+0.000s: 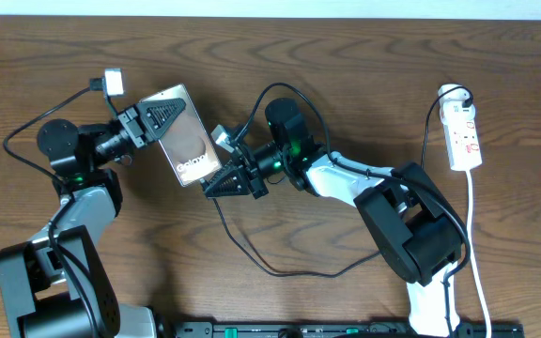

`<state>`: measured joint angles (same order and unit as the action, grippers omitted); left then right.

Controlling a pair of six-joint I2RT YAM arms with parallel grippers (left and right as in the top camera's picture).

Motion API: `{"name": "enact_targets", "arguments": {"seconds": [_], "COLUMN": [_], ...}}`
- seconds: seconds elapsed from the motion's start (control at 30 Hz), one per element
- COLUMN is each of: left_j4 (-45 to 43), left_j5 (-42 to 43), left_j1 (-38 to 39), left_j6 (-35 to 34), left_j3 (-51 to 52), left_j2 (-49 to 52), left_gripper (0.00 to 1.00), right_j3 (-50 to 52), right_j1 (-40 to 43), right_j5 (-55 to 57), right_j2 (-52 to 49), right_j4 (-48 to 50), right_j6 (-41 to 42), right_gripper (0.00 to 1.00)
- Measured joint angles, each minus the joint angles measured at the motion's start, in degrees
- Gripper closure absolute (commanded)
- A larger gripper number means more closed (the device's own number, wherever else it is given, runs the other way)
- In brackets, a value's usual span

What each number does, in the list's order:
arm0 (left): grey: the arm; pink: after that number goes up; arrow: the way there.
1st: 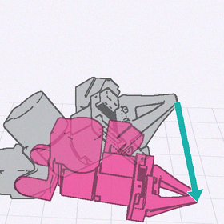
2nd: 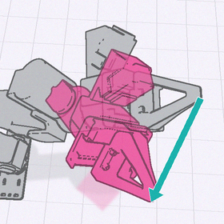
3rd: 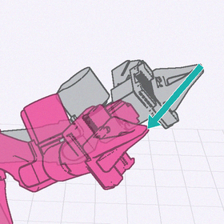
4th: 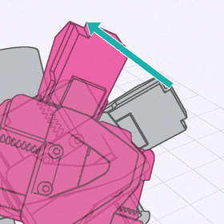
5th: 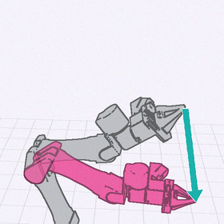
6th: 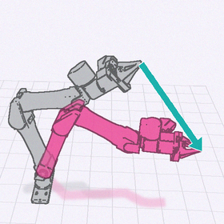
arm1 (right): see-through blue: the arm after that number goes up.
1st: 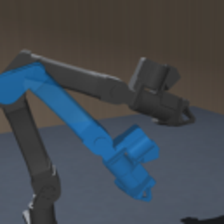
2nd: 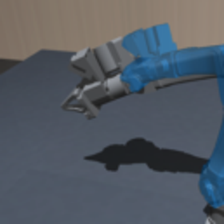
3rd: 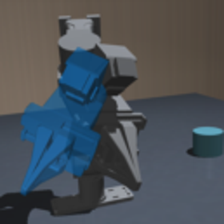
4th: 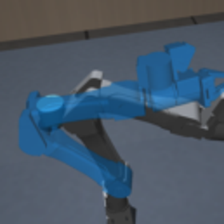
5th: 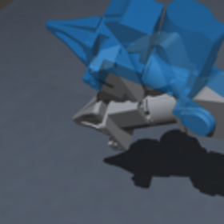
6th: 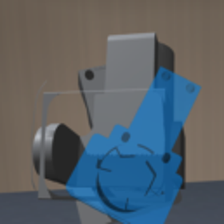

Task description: Plug charger to phone and switch on socket

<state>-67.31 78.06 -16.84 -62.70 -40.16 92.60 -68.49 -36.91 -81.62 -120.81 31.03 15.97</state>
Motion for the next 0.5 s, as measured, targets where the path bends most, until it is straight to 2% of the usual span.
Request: {"name": "enact_targets", "arguments": {"seconds": [0.5], "left_j4": [0.02], "left_j5": [1.09], "left_j1": [-0.42], "left_j6": [0.39], "left_j3": [0.00], "left_j2": [0.00], "left_gripper": [0.93], "right_j3": [-0.02], "right_j1": [0.31], "right_j5": [-0.46], "right_j2": [0.00], "right_j4": [0.11], "right_j6": [0.00], "right_gripper": [0.99]}}
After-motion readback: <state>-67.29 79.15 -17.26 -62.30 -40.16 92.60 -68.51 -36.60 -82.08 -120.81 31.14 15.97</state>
